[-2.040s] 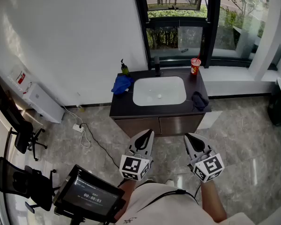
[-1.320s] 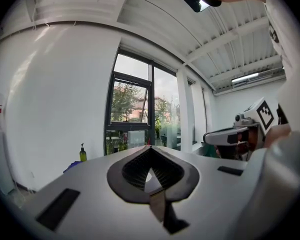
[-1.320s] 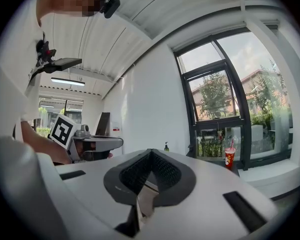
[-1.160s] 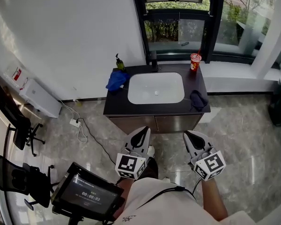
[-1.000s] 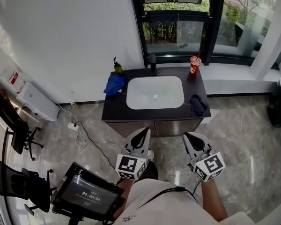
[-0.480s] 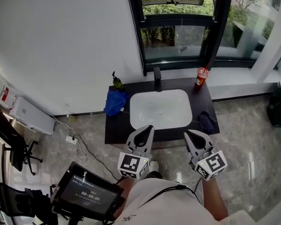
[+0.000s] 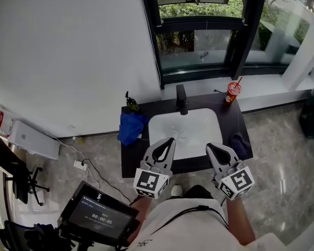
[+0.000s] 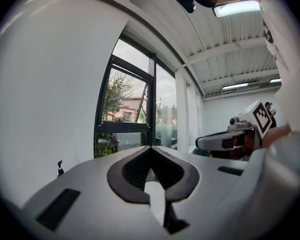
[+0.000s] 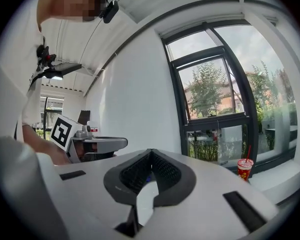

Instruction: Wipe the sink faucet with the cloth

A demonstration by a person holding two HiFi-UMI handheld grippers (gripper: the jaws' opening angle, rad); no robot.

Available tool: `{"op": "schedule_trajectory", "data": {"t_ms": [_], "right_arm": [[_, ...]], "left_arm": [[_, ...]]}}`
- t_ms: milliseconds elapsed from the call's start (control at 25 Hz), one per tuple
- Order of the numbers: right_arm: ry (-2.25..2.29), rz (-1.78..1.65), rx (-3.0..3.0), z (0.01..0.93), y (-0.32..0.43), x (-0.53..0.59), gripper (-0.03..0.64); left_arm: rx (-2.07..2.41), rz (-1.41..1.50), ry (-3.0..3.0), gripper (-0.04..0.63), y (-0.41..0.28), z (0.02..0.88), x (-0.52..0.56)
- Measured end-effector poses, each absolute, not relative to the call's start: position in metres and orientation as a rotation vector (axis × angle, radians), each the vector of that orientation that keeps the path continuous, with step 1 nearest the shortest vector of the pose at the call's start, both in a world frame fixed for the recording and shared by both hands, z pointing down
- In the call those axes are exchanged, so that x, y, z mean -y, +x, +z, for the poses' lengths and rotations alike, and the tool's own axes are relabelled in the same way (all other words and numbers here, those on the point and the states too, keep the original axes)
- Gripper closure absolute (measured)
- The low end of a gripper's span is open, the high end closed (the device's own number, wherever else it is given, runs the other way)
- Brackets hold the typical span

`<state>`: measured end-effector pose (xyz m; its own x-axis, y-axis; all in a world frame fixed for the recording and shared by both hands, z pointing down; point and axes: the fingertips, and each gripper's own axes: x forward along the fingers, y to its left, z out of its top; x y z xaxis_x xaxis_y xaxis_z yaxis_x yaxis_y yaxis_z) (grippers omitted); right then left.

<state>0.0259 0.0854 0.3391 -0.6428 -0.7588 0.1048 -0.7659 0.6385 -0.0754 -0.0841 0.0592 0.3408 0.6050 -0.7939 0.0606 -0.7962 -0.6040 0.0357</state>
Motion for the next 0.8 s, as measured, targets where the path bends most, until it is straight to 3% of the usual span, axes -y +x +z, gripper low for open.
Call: {"op": "schedule_trajectory", "data": {"t_ms": [800], "right_arm": [[1.035, 0.181, 2.866, 0.349, 0.068, 0.01, 0.614]], "left_arm": [[1.498, 0.089, 2.666, 0.601, -0.032, 0.346, 0.024]]}}
